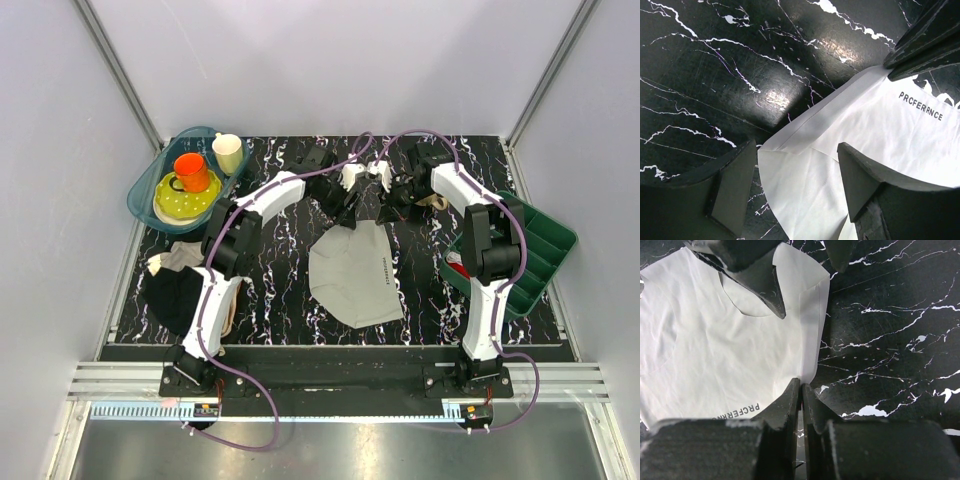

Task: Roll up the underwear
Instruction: Fold the underwear at the center of the board.

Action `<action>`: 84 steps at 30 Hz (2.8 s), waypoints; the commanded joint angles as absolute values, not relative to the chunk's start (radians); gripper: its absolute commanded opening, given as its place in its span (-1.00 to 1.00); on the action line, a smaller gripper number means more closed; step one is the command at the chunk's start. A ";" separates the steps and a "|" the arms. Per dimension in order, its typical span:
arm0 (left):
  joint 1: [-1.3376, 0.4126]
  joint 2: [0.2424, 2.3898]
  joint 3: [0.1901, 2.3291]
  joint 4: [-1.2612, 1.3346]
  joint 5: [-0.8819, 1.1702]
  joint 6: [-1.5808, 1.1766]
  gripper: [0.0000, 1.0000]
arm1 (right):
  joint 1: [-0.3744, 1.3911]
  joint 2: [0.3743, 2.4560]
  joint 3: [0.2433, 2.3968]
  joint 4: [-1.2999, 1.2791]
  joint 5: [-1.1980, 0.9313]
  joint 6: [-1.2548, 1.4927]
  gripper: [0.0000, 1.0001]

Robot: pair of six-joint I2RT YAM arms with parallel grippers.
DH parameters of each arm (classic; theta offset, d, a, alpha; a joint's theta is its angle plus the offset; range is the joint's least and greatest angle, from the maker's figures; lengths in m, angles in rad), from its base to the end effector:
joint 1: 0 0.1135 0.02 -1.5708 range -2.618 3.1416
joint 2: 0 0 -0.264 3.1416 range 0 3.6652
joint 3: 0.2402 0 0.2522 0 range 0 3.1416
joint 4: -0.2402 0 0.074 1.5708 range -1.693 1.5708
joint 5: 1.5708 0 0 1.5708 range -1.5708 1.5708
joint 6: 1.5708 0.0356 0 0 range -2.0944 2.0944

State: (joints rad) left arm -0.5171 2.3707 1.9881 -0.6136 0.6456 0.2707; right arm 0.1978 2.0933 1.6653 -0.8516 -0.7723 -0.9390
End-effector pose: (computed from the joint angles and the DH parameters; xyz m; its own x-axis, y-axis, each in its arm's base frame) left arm 0.4368 -0.2731 0.1757 -0.5215 0.5423 -0.6588 0.8495 0.4023 -0.3413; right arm 0.4149 0.1085 0.1999 -0.2826 -0.6462 -0.7089 -0.9571 0.2397 0.1631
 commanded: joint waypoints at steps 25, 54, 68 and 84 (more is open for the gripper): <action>-0.541 2.393 2.029 -0.614 0.630 0.295 0.09 | 0.195 2.103 1.687 -0.867 -0.799 -0.951 -0.76; -0.538 2.162 1.850 -0.531 0.584 0.224 -1.00 | 0.195 2.040 1.660 -0.870 -0.813 -0.917 -0.77; -0.615 1.964 1.547 -0.471 0.658 0.123 -1.00 | 0.196 1.840 1.421 -0.962 -0.907 -1.058 -0.78; -0.773 1.721 1.175 -0.298 0.525 -0.048 -0.99 | 0.209 1.552 1.040 -0.986 -0.887 -1.258 -0.77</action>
State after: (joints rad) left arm -0.7467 1.7840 1.1934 -0.3733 0.5888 0.0006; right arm 0.1974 1.6028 1.0809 -0.9741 -0.8810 -1.1919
